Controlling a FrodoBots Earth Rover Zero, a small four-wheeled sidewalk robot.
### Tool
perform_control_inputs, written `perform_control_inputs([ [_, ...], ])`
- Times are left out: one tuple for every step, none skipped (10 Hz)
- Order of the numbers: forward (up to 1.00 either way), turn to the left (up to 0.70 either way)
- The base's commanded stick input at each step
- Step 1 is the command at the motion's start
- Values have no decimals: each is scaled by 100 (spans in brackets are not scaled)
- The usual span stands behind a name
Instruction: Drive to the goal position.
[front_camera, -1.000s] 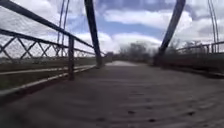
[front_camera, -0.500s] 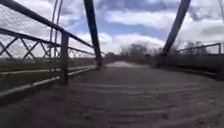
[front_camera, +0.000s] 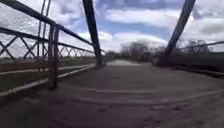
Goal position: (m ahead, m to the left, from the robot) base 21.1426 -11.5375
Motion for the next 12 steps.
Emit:
perform_control_inputs([
  [96,-26],
  [96,-35],
  [95,-17],
  [96,-3],
  [96,0],
  [96,0],
  [96,0],
  [97,0],
  [96,0],
  [96,0],
  [96,0],
  [95,0],
])
